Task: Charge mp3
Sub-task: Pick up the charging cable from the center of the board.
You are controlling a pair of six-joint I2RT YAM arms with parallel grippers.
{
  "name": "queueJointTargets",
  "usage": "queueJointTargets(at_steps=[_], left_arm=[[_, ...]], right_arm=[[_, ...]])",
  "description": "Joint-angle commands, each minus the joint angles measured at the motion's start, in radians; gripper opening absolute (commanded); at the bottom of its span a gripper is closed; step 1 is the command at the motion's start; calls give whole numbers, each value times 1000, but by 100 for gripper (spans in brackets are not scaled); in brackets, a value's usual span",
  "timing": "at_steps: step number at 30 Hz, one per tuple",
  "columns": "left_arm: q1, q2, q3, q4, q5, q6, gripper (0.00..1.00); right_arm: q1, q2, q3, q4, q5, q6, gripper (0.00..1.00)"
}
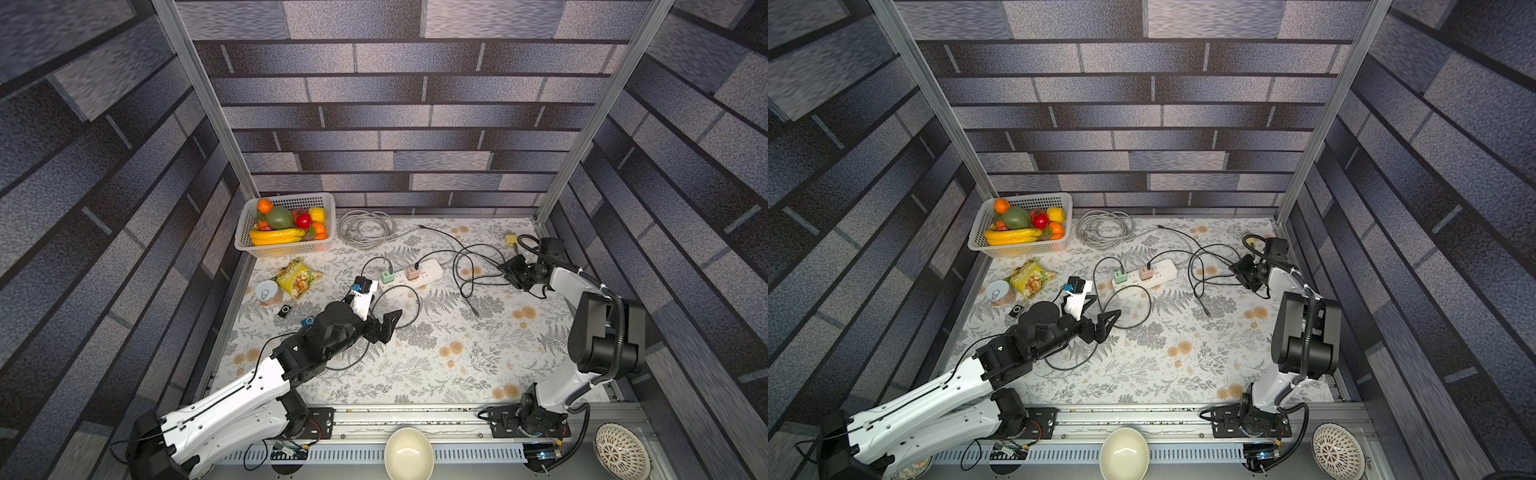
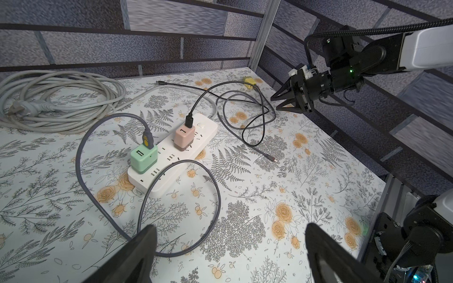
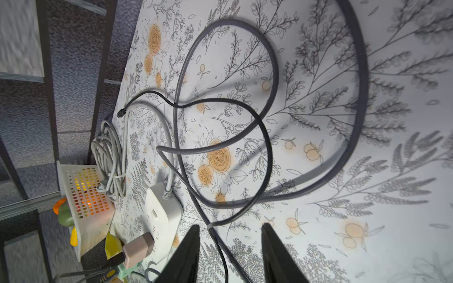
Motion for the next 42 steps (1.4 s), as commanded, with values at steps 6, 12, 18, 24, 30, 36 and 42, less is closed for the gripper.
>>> queueJointTargets(at_steps=[6, 12, 18, 24, 30, 36, 42], left_arm=[[-1, -24, -22, 1, -42, 1, 96], [1, -21, -22, -2, -42, 0, 96], [10, -32, -20, -20, -43, 3, 96], [23, -41, -27, -19, -30, 0, 96], [26, -52, -27, -34, -27, -3, 96], [30, -64, -26, -45, -30, -3, 96], [30, -65, -25, -57, -33, -3, 96]], right_arm=[[2, 85, -34, 139, -43, 86, 37], [1, 80, -45, 126, -18, 85, 36], [0, -12, -69, 93, 36, 63, 38], [0, -14, -60, 80, 65, 43, 38], [0, 43, -59, 104, 70, 54, 37], [-1, 83, -77, 162, 70, 73, 32], [-2, 95, -84, 204, 84, 85, 17]])
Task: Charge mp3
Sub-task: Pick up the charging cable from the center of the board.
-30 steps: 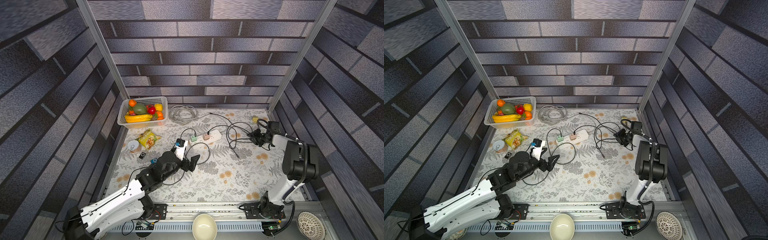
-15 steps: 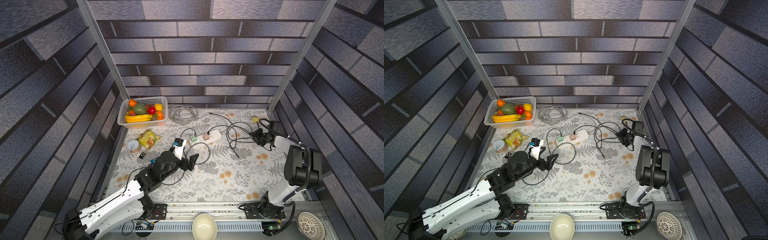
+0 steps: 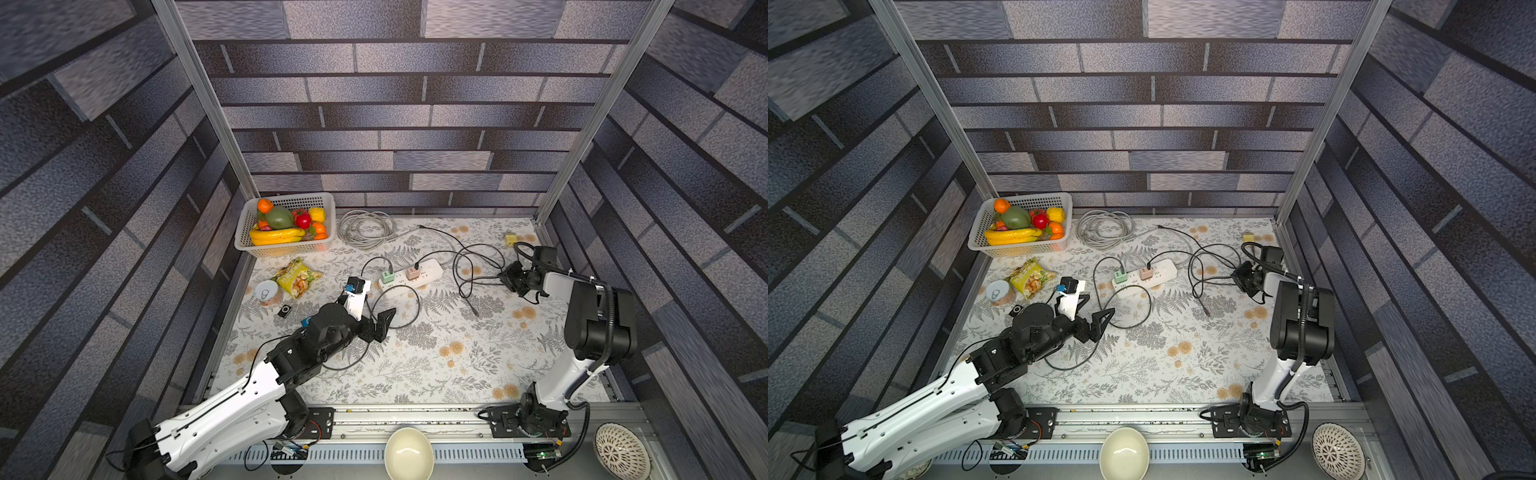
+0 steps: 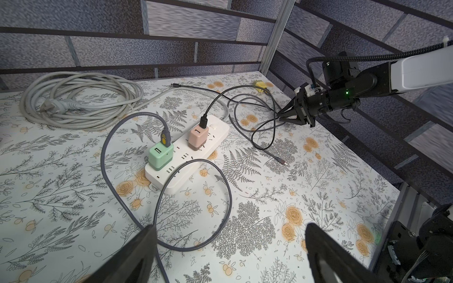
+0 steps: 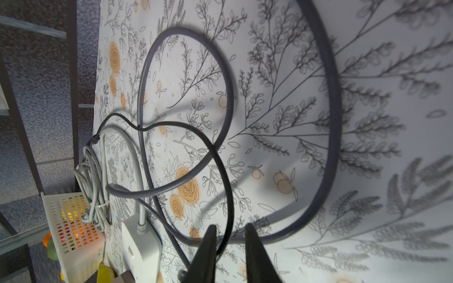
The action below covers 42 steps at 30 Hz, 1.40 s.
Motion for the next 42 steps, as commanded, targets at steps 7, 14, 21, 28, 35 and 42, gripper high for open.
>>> queueJointTargets(at_steps=[7, 14, 21, 28, 35, 42], left_arm=[[14, -14, -19, -16, -1, -8, 96], [21, 17, -22, 34, 35, -22, 96], [53, 129, 43, 128, 104, -74, 98], [188, 337, 311, 278, 349, -213, 100], [230, 679, 787, 223, 614, -4, 100], [225, 1036, 1148, -49, 681, 444, 95]], right_arm=[[0, -64, -57, 117, 6, 38, 0], [5, -357, -103, 71, 0, -1, 0], [24, -563, -99, 54, -51, -51, 0], [76, -670, -162, 246, -197, -46, 0], [122, -742, -194, 293, -204, -54, 0], [143, -765, -170, 270, -229, -60, 0]])
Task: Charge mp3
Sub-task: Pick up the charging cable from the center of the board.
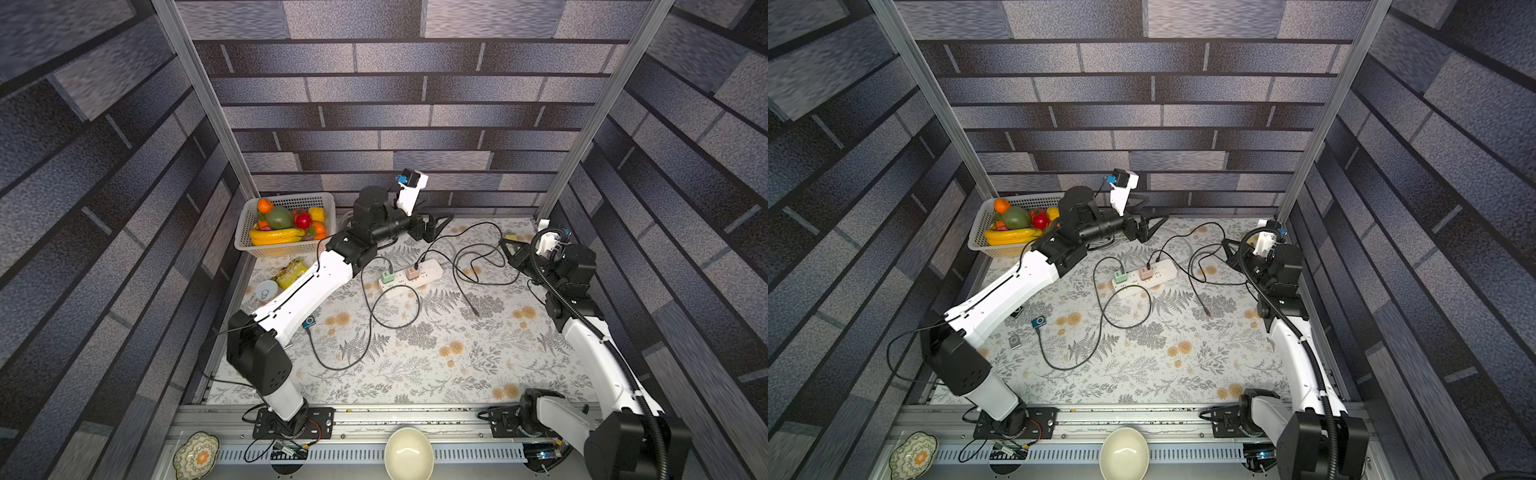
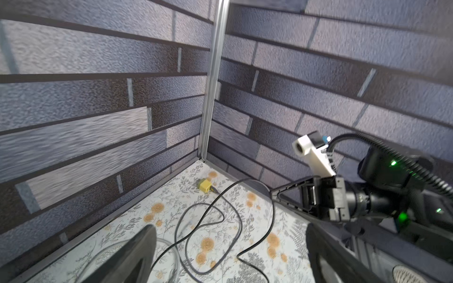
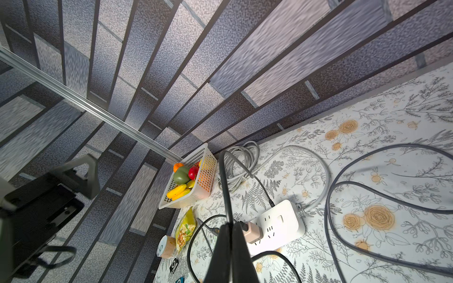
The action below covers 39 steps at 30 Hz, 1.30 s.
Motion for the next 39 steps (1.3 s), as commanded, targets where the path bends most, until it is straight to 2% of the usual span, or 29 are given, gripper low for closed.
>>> queueJointTargets(at_steps=[1, 5, 8, 16, 21, 24, 28, 32, 34, 38, 39], left_arm=[[1, 117, 58, -134, 100, 242, 95], [2, 227, 153, -125, 91, 272, 90], [-9, 307, 238, -176, 141, 326, 91], [-22, 554, 561, -376, 60, 410, 90], [-26, 730, 816, -528, -17, 452, 80], [-19, 784, 887, -558, -33, 462, 68], [-3, 787, 840, -518, -48, 482, 50], [17, 726, 694, -389, -96, 483, 35], [32, 661, 594, -293, -125, 460, 23], [64, 453, 241, 56, -166, 446, 2], [75, 405, 165, 125, -177, 445, 0]], right_arm=[[10, -23, 23, 9, -32, -22, 0], [17, -23, 39, -1, -52, -22, 0], [22, -22, 29, 20, -49, -17, 0], [33, -24, 33, 54, -69, 18, 0], [38, -32, 43, 74, -96, 53, 0], [40, -53, 57, 51, -91, 55, 0], [38, -82, 86, -12, -70, 55, 0], [38, -118, 99, -31, -59, 80, 0], [40, -132, 113, -72, -49, 80, 0], [39, -166, 130, -171, 0, 61, 0], [40, -171, 134, -205, 20, 46, 0]])
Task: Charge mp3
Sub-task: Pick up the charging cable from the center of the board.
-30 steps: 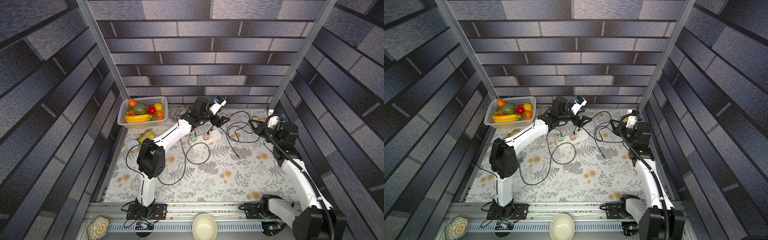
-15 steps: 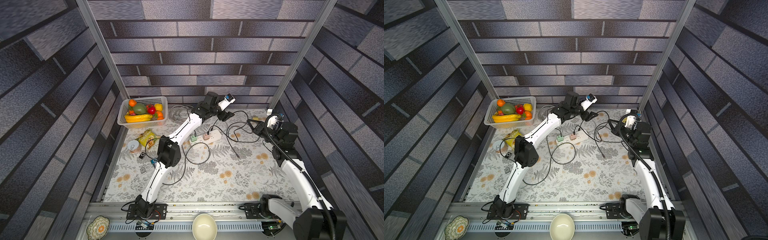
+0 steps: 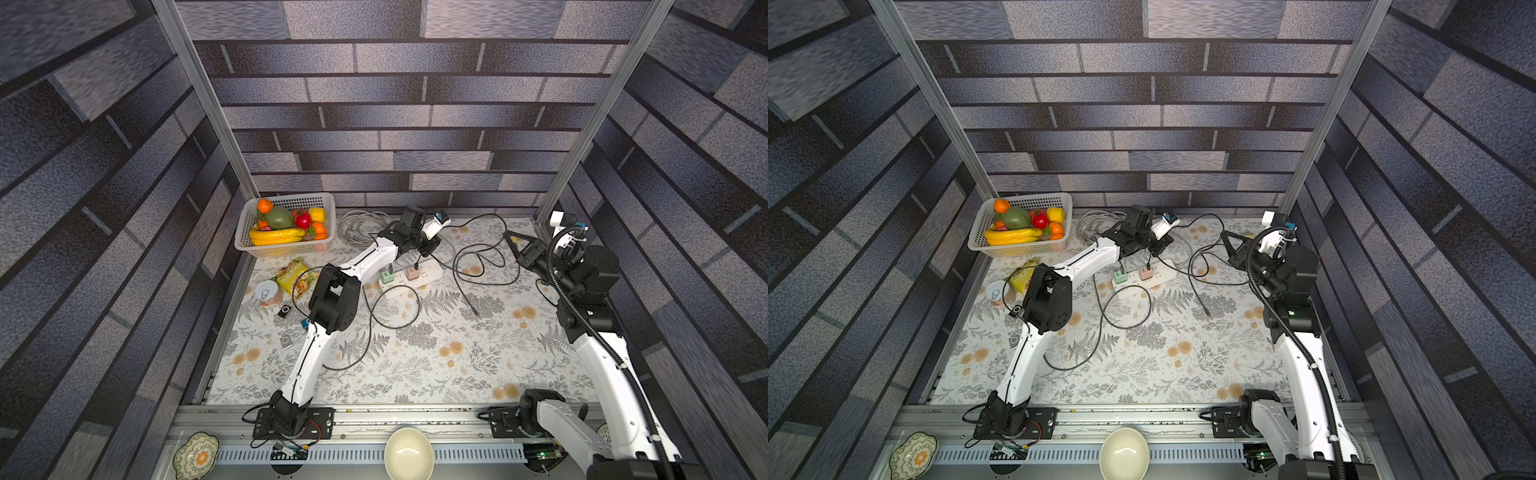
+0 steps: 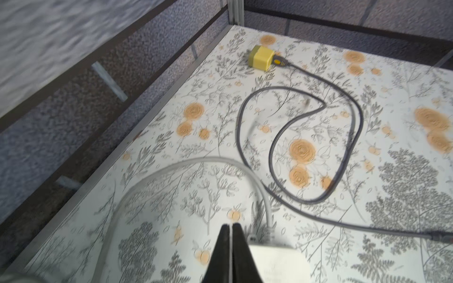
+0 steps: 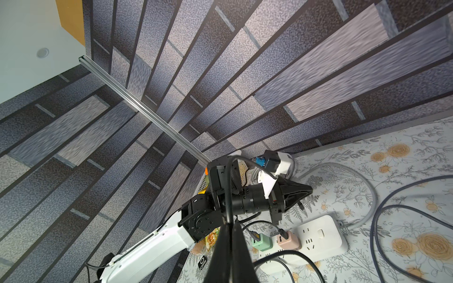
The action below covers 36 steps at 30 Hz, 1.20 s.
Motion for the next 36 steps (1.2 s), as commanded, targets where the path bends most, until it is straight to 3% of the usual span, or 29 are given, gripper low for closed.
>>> queueJointTargets(at_steps=[1, 3, 6, 10, 14, 16, 18, 19, 22, 25, 29, 32, 34, 36], left_arm=[[38, -260, -204, 365, -60, -21, 0], [68, -359, -311, 437, -39, -53, 0], [75, -489, -411, 460, 7, -36, 0], [37, -590, -459, 398, 33, 47, 0], [41, -638, -481, 367, 36, 53, 0], [44, -656, -478, 327, 35, 62, 0], [40, -668, -473, 274, 33, 77, 0], [40, -674, -468, 241, 39, 84, 0], [37, -692, -465, 157, 51, 107, 0], [32, -705, -459, 67, 48, 138, 0], [20, -709, -451, -9, 1, 170, 0], [17, -710, -469, 7, -43, 155, 0], [3, -710, -482, 30, -80, 153, 0], [-13, -701, -480, 34, -105, 154, 0]], right_arm=[[6, -30, 40, -142, 77, -28, 0], [5, -30, 37, -196, 129, -35, 0], [5, -6, -12, -116, 105, 28, 0], [4, 36, -61, 34, 55, 118, 0], [4, 57, -53, 40, 48, 110, 0], [4, 74, -37, -18, 68, 86, 21], [6, 95, -14, -103, 108, 77, 51], [5, 101, -12, -126, 118, 81, 60], [4, 60, -56, -75, 105, 120, 73], [5, -31, -94, -23, 71, 132, 79], [8, -96, -38, -112, 29, 169, 80], [39, -123, -95, 39, 2, 389, 79], [114, -139, -198, 232, 52, 568, 78], [221, -140, -272, 376, 139, 656, 76]])
